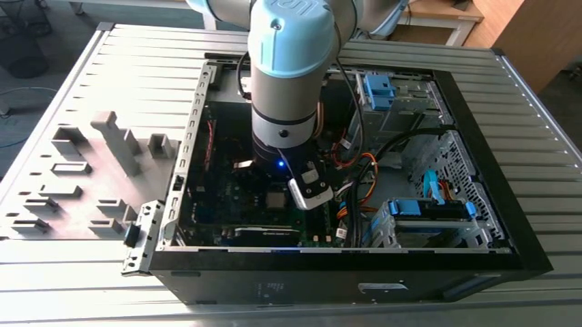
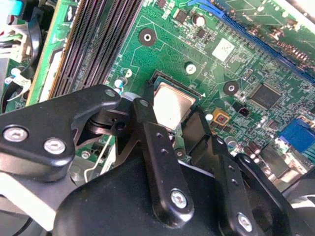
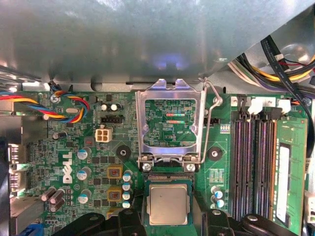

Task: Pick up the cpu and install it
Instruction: 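Place the cpu into insertion slot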

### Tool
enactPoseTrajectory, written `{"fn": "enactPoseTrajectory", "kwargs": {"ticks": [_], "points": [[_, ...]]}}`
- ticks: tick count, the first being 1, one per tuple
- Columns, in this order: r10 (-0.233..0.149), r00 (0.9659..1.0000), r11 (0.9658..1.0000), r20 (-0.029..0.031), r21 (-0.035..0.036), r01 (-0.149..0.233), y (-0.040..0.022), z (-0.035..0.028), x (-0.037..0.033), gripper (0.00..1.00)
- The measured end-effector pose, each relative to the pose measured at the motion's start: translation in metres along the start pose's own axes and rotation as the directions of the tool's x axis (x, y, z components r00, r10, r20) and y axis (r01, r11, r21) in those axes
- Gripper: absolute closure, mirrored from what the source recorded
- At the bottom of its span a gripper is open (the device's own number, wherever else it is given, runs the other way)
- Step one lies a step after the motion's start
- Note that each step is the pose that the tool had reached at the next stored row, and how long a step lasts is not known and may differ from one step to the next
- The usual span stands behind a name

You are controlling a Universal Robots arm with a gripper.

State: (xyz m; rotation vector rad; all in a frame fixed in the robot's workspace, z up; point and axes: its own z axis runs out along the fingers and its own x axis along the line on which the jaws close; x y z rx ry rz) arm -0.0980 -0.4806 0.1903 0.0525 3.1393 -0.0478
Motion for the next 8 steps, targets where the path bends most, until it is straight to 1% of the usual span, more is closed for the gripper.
{"fn": "enactPoseTrajectory", "kwargs": {"ticks": [8], "points": [[0.000,1.0000,1.0000,-0.0001,0.0003,0.000,0.0000,0.0013,0.0000,0.53]]}}
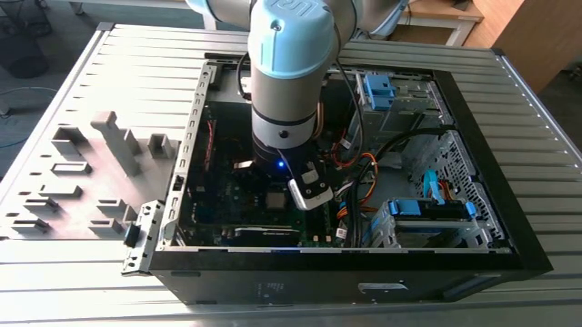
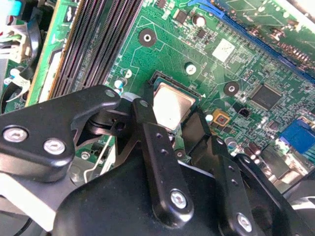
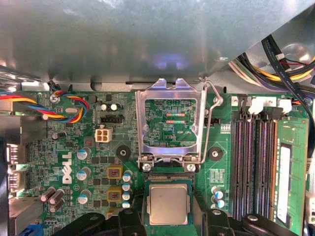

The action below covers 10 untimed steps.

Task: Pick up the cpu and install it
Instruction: 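Place the cpu into insertion slot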

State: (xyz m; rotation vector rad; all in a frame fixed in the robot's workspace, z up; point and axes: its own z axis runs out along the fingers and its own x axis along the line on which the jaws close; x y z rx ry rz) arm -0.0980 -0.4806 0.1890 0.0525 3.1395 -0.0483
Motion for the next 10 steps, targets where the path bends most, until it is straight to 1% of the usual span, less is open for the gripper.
{"fn": "enactPoseTrajectory", "kwargs": {"ticks": [4,10], "points": [[0.000,1.0000,1.0000,-0.0001,0.0002,0.000,0.0000,0.0017,0.0000,0.53],[0.000,1.0000,1.0000,0.0002,-0.0004,0.000,0.0001,0.0021,0.0000,0.53]]}}
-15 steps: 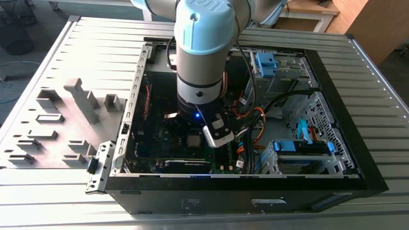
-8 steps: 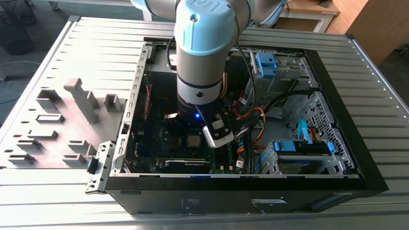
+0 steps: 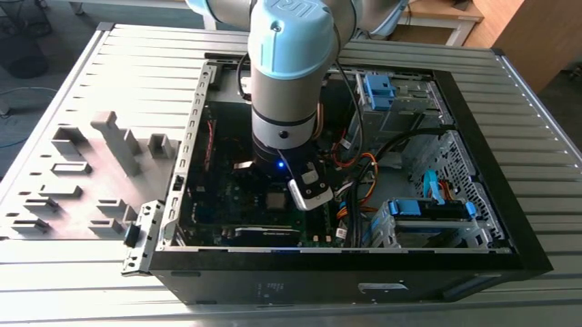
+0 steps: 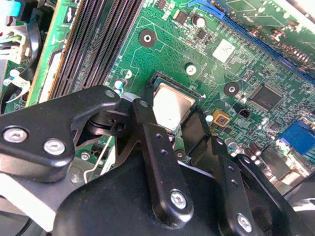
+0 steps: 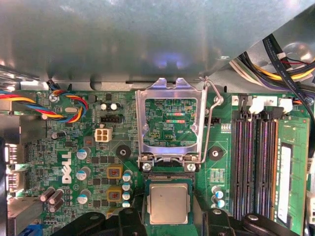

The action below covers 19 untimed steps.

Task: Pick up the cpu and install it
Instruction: 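Place the cpu into insertion slot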

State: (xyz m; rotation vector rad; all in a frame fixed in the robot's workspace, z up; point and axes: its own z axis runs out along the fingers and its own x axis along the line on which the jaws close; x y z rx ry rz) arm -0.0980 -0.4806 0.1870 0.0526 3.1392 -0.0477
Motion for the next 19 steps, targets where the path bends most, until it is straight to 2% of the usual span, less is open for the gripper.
{"fn": "enactPoseTrajectory", "kwargs": {"ticks": [6,12,19], "points": [[0.000,1.0000,1.0000,0.0001,-0.0003,0.000,0.0000,-0.0001,0.0000,0.53],[0.000,1.0000,1.0000,0.0000,-0.0007,0.000,-0.0001,-0.0042,0.0000,0.53],[0.000,1.0000,1.0000,0.0000,-0.0009,0.000,-0.0001,-0.0049,0.0000,0.53]]}}
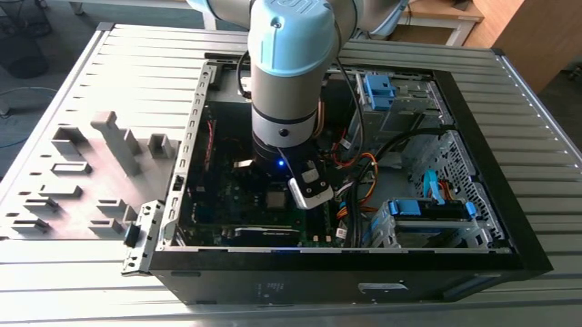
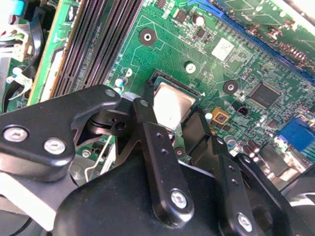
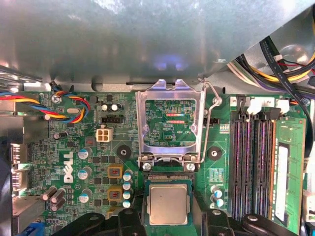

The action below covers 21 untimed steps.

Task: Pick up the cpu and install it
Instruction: 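Place the cpu into insertion slot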

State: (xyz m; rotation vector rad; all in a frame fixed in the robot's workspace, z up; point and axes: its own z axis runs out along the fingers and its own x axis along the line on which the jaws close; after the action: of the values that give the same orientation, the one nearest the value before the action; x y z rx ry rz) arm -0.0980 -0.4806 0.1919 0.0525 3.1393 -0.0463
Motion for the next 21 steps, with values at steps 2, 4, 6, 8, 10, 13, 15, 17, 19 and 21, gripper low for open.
{"fn": "enactPoseTrajectory", "kwargs": {"ticks": [2,4,6,8,10,13,15,17,19,21], "points": [[0.000,1.0000,1.0000,0.0000,-0.0002,0.000,0.0000,0.0010,0.0000,0.53],[0.000,1.0000,1.0000,-0.0001,-0.0003,0.000,0.0000,0.0017,0.0000,0.53],[0.000,1.0000,1.0000,-0.0002,-0.0004,0.000,0.0000,0.0018,0.0000,0.53],[0.000,1.0000,1.0000,0.0000,-0.0010,0.000,0.0001,0.0021,-0.0004,0.53],[0.000,1.0000,1.0000,0.0000,-0.0009,0.000,0.0001,0.0021,-0.0005,0.53],[0.000,1.0000,1.0000,0.0000,-0.0009,0.000,0.0001,0.0021,-0.0005,0.53],[0.000,1.0000,1.0000,0.0000,-0.0009,0.000,0.0001,0.0021,-0.0005,0.53],[0.000,1.0000,1.0000,-0.0001,-0.0009,0.000,0.0001,0.0021,-0.0006,0.53],[0.000,1.0000,1.0000,0.0000,-0.0009,0.000,0.0001,0.0021,-0.0006,0.52],[0.000,1.0000,1.0000,0.0000,-0.0009,0.000,0.0001,0.0021,-0.0006,0.45]]}}
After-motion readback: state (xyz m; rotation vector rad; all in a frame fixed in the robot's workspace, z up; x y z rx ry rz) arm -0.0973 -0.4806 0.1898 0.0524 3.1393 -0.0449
